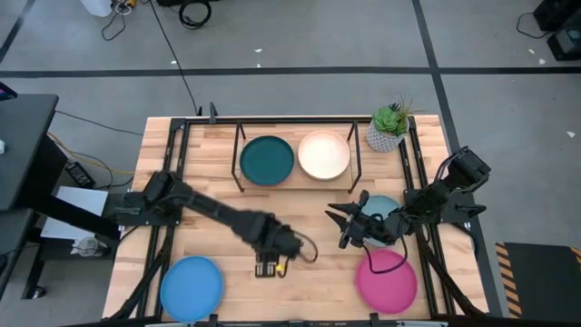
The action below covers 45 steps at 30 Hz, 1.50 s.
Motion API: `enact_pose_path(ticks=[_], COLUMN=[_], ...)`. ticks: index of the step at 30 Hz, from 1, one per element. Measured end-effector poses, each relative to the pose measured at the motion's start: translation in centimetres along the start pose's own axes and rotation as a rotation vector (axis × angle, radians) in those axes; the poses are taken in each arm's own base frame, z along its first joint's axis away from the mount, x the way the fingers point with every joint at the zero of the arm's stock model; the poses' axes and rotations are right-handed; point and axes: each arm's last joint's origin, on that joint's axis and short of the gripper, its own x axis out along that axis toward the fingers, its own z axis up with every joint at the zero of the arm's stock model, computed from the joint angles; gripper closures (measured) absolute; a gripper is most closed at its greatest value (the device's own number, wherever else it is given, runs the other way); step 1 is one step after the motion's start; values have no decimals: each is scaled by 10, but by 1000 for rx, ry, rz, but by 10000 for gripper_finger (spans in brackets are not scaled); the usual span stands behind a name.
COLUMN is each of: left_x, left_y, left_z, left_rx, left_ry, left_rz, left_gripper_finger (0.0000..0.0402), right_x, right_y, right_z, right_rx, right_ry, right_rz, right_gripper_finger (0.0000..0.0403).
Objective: Place and stack plates onto a shelf
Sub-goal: Stack the blue plate on top of the dark blue plate on the shelf
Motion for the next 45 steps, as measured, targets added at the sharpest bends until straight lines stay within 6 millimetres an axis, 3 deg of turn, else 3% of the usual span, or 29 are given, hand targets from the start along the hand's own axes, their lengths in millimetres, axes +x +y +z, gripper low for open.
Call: enact_pose_path(ticks=[4,14,23,32,45], left_x=[-1,-3,-1,25,64], left_y=[-22,-75,-105,-123,-131], left_z=[-11,-51,-97,-106,-110], left_rx=[-131,-712,-1099,-1267,-1257], left_ry=[-21,-27,7,73,190], left_rz=[40,87,273,318,413], left_gripper_finger=[289,318,268,197,234], right_x=[3,1,0,-2,-6], right_y=[1,5,12,17,22], right_z=[-2,-3,-7,-11,-12], right_rx=[15,10,8,14,8], right_ry=[-17,-30,-47,-35,-39], right_rz=[41,92,203,281,345], right_gripper_finger=[294,294,294,294,294])
